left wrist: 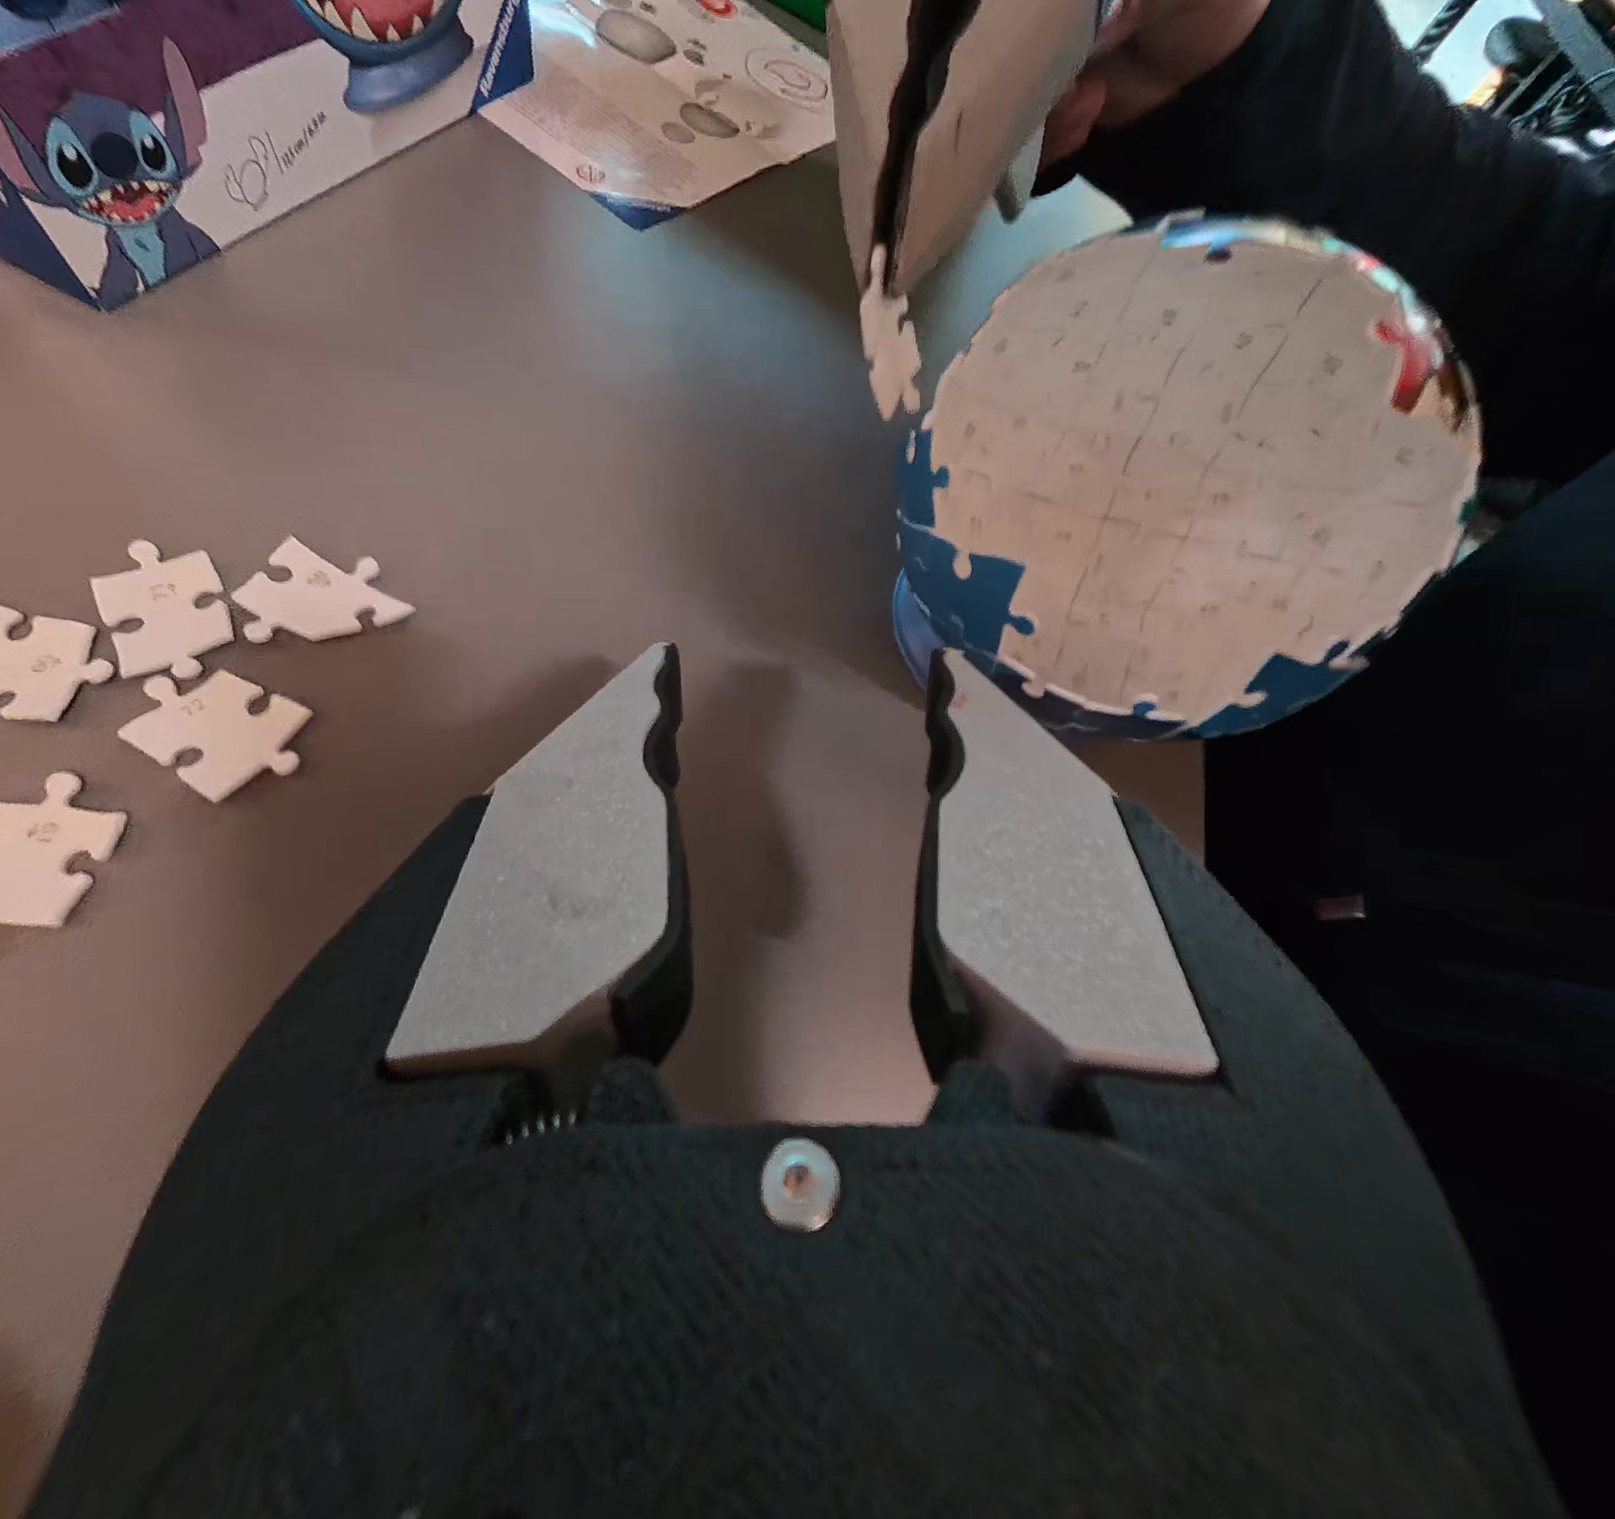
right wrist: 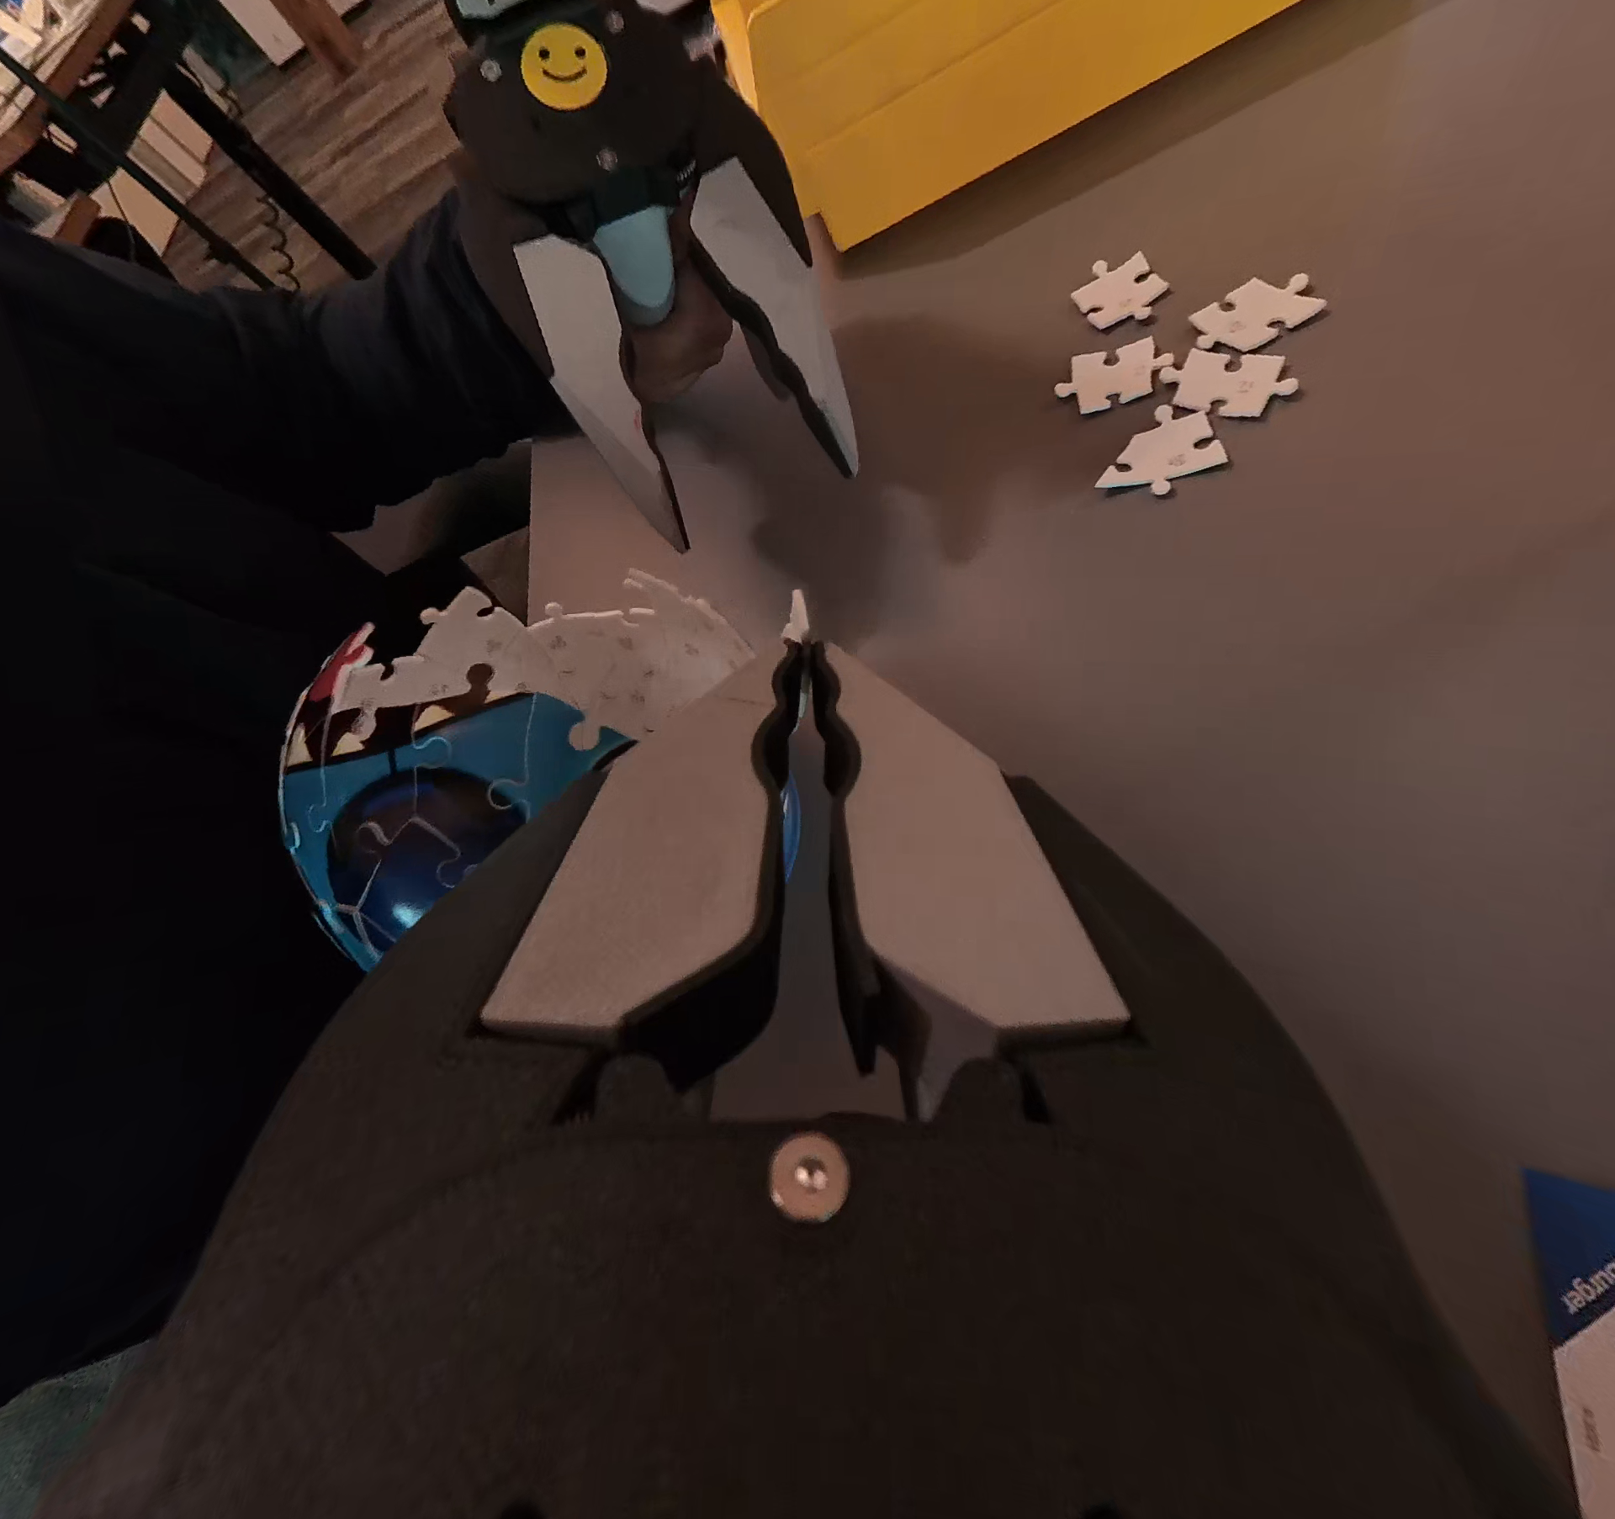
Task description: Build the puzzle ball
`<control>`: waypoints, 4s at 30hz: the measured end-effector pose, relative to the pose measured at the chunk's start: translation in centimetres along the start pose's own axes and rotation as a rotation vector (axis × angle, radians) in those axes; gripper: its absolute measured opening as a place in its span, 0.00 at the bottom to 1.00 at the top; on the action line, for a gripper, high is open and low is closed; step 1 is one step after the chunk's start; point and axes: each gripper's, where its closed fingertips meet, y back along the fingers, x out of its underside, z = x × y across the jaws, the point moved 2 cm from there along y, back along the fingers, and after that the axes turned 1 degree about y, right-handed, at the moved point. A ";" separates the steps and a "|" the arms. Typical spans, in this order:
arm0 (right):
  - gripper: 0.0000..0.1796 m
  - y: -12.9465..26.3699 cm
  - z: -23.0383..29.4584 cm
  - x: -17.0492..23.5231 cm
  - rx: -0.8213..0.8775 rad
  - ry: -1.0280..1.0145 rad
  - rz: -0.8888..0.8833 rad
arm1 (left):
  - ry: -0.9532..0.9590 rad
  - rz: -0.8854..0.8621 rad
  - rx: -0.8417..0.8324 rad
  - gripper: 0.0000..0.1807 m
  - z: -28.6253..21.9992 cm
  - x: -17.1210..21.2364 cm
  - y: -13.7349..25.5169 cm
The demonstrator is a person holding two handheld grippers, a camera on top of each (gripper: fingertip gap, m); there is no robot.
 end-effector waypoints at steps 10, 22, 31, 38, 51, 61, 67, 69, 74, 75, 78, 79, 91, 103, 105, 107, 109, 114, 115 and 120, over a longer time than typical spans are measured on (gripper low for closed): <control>0.00 0.1 0.6 0.5 -0.027 0.002 0.056 | -0.050 -0.022 0.045 0.27 -0.9 -4.5 -1.2; 0.00 0.3 0.8 0.2 -0.014 0.025 0.035 | -0.032 0.031 0.104 0.15 -1.3 -6.5 -3.6; 0.00 0.6 0.9 0.4 -0.004 0.028 -0.005 | -0.048 0.048 0.154 0.06 -2.0 -6.5 -4.7; 0.00 0.8 0.7 0.5 -0.005 0.010 -0.046 | -0.060 0.057 0.176 0.00 -2.4 -6.3 -5.0; 0.02 1.2 0.7 0.2 0.000 0.022 0.005 | -0.068 0.094 0.158 0.00 -2.6 -5.8 -5.3; 0.00 0.7 0.7 0.3 0.024 0.042 0.110 | -0.069 0.094 0.141 0.00 -2.4 -5.6 -5.3; 0.00 0.8 0.9 0.1 0.059 0.056 0.223 | -0.079 0.100 0.130 0.00 -2.5 -5.6 -5.4; 0.00 0.8 1.0 0.1 0.070 0.062 0.273 | -0.082 0.101 0.130 0.00 -2.6 -5.6 -5.4; 0.00 0.6 1.1 0.1 0.113 0.101 0.398 | -0.091 0.104 0.119 0.00 -2.6 -5.4 -5.4; 0.00 0.6 1.1 0.1 0.118 0.102 0.412 | -0.088 0.102 0.121 0.00 -2.6 -5.4 -5.4; 0.00 0.5 1.2 0.1 0.121 0.105 0.444 | -0.075 0.100 0.133 0.00 -2.7 -5.4 -5.4; 0.00 0.5 1.3 0.1 0.124 0.106 0.453 | -0.066 0.100 0.134 0.00 -2.7 -5.4 -5.3; 0.00 -0.4 1.7 0.6 0.131 0.115 0.551 | -0.071 0.119 0.035 0.19 -2.1 -5.1 -3.6; 0.00 -0.6 1.4 1.2 0.143 0.127 0.611 | -0.085 0.178 0.025 0.21 -2.3 -4.4 -4.4; 0.00 -0.7 1.4 1.3 0.140 0.127 0.607 | -0.087 0.188 0.019 0.20 -2.2 -4.3 -4.6; 0.00 -0.7 1.4 1.3 0.141 0.130 0.604 | -0.091 0.204 0.015 0.21 -2.1 -4.2 -4.8; 0.00 -0.8 1.4 1.4 0.137 0.130 0.604 | -0.096 0.220 0.017 0.21 -2.2 -4.0 -5.0; 0.00 -0.7 1.3 1.5 0.148 0.143 0.610 | -0.112 0.249 0.021 0.20 -2.2 -3.9 -5.3; 0.00 -0.7 1.2 1.5 0.149 0.147 0.610 | -0.115 0.254 0.019 0.20 -2.2 -3.9 -5.4; 0.00 -0.7 1.3 1.6 0.145 0.177 0.626 | -0.127 0.281 0.023 0.20 -2.2 -3.7 -5.6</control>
